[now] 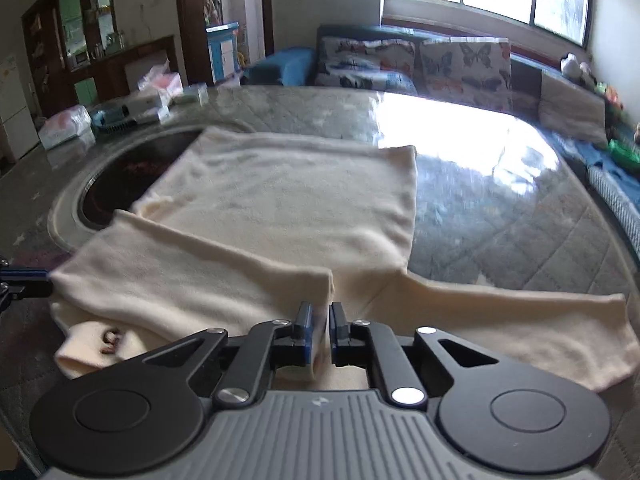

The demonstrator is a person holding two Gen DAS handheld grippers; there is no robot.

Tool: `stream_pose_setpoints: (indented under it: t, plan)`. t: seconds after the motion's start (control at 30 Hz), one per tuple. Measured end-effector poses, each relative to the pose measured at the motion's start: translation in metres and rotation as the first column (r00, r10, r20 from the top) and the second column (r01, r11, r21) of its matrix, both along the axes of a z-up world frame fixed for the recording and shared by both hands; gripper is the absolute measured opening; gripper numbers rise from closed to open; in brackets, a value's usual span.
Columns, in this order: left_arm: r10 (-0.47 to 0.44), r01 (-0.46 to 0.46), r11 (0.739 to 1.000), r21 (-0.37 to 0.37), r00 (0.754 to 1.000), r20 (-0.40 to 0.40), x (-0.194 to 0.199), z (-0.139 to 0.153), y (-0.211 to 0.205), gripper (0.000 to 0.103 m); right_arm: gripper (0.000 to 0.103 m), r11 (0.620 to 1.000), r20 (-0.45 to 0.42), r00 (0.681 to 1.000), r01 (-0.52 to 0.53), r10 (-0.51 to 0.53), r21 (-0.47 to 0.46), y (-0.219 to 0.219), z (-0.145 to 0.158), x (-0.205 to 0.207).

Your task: Fold clothes

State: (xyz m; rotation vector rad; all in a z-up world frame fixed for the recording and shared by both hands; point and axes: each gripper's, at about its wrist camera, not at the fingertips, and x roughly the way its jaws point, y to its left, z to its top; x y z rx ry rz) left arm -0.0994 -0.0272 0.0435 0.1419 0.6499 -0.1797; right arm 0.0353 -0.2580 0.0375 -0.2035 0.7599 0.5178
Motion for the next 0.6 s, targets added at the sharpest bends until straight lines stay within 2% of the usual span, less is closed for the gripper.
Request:
stream_pose_setpoints:
  t: [0.13,0.27,0.47,0.6]
  plan:
    - [0.016,-0.016,1.000,0.005,1.000,0.015,0.015,0.014,-0.001,0.008,0.010,0.999,0.058,0.997,-0.050,0.049,0.010,0.006,0.012,-0.002]
    - [0.029,-0.029,0.999,-0.020,1.000,0.000,0.043,0.016,-0.013,0.008,0.010,0.996,0.038,0.996,-0.084,0.083,0.003,0.019,0.001,0.003]
    - [0.042,-0.042,0.999,-0.004,0.998,-0.046,0.086,-0.006,-0.033,0.008,0.010,0.994,0.009,0.994,-0.106,0.107,-0.008,0.020,-0.016,-0.003]
    - [0.048,-0.048,0.999,0.007,0.996,-0.080,0.096,-0.019,-0.035,0.008,0.010,0.994,0.016,0.994,-0.105,0.105,0.001,0.002,-0.014,-0.015]
